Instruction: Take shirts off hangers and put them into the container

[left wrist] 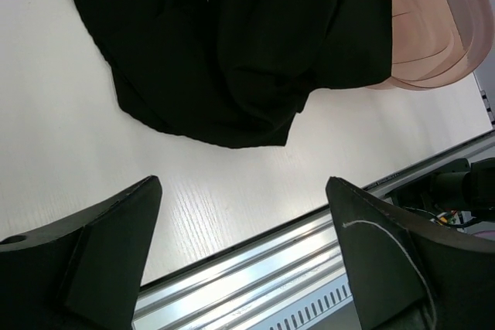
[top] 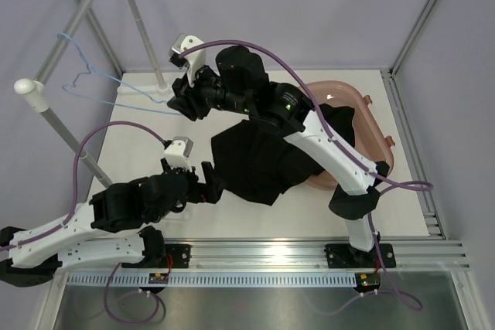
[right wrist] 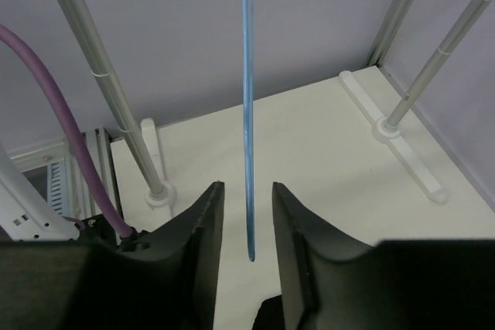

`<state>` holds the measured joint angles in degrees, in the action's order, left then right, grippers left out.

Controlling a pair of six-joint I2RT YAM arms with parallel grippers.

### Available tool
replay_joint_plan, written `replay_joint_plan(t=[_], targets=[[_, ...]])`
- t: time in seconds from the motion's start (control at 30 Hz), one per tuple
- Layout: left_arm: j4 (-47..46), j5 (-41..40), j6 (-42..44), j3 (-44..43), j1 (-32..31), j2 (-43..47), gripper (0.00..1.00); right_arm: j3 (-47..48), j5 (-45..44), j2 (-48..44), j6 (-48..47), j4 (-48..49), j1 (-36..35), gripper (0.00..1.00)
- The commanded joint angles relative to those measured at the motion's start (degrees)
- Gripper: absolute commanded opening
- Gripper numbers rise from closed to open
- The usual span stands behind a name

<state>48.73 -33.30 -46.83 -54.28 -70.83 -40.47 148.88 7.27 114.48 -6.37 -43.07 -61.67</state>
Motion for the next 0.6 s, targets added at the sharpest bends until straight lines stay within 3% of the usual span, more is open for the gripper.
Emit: replay_joint_plan(t=[0.0, 0.2, 0.27, 0.37, 0.57], targets=[[-2.9, -0.7, 0.0, -2.6, -0.2, -0.6, 0.97, -2.9, -5.8, -3.0, -0.8, 2.1, -0.4, 0.45], [-8.6, 0.5, 6.3, -7.5, 0.0, -8.6, 0.99, -4.8, -26.8, -11.9, -3.1, -0.2, -0.3, 0.73], [-10.2, 1.1, 8.1, -10.7, 0.5, -14.9, 0.99, -8.0, -33.1, -18.0, -2.6, -1.9, -0.2, 0.87], [-13.0, 9.9, 10.3, -15.8, 5.8, -23.4, 0.99, -17.5, -34.9, -29.5, 0.4, -3.0, 0.0, 0.96], [-22.8, 24.5, 12.5, -13.4, 18.1, -33.2, 0.99, -36.9, -35.9, -50.9, 8.0, -4.7, 0.1, 1.00]])
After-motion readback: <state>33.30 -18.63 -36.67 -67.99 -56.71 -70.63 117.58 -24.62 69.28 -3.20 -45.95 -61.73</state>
